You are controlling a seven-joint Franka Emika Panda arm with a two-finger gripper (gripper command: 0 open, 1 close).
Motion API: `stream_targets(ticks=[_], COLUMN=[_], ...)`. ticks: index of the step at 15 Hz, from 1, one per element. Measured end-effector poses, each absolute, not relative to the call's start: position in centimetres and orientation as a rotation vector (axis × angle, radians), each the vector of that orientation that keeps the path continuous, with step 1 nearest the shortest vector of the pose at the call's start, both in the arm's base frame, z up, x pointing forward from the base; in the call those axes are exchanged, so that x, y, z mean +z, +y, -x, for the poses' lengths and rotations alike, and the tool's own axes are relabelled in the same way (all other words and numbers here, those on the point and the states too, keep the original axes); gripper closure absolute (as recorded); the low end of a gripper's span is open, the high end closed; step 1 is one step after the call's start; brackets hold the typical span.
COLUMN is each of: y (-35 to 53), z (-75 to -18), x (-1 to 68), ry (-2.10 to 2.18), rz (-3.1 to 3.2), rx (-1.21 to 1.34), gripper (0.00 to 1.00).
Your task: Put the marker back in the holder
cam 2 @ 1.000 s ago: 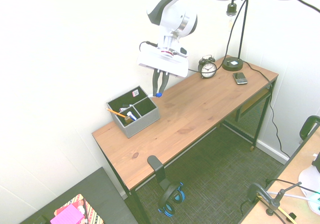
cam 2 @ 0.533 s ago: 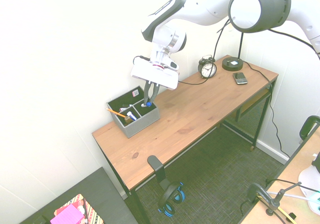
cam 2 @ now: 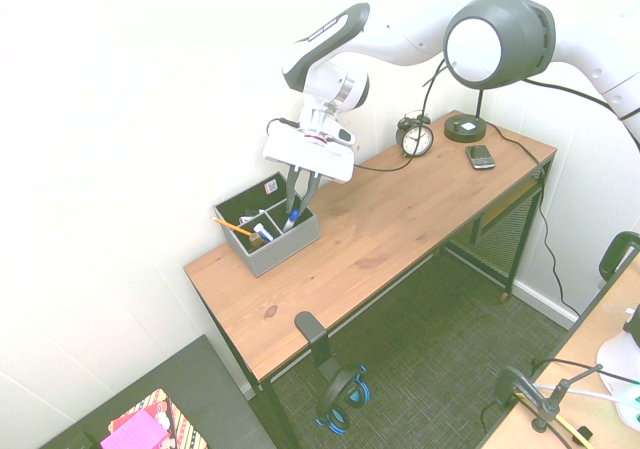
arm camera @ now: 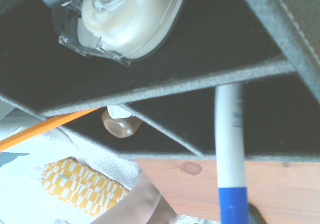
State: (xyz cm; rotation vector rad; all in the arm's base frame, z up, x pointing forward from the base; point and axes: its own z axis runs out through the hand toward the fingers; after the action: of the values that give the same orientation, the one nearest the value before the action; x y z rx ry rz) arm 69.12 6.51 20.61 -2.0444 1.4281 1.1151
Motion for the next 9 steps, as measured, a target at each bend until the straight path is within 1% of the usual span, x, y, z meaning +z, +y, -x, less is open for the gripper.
stream_targets(ticks=[4, 6, 9], y=[6.1, 5.5, 3.5], z=[-69.1, -68.7, -66.1], x=[21.2, 24.0, 29.0], ry=[1.433, 1.441, 1.435], rz=[2.103, 2.232, 2.455], rx=[1.089, 1.014, 0.886], gripper=[0.0, 0.0, 0.0])
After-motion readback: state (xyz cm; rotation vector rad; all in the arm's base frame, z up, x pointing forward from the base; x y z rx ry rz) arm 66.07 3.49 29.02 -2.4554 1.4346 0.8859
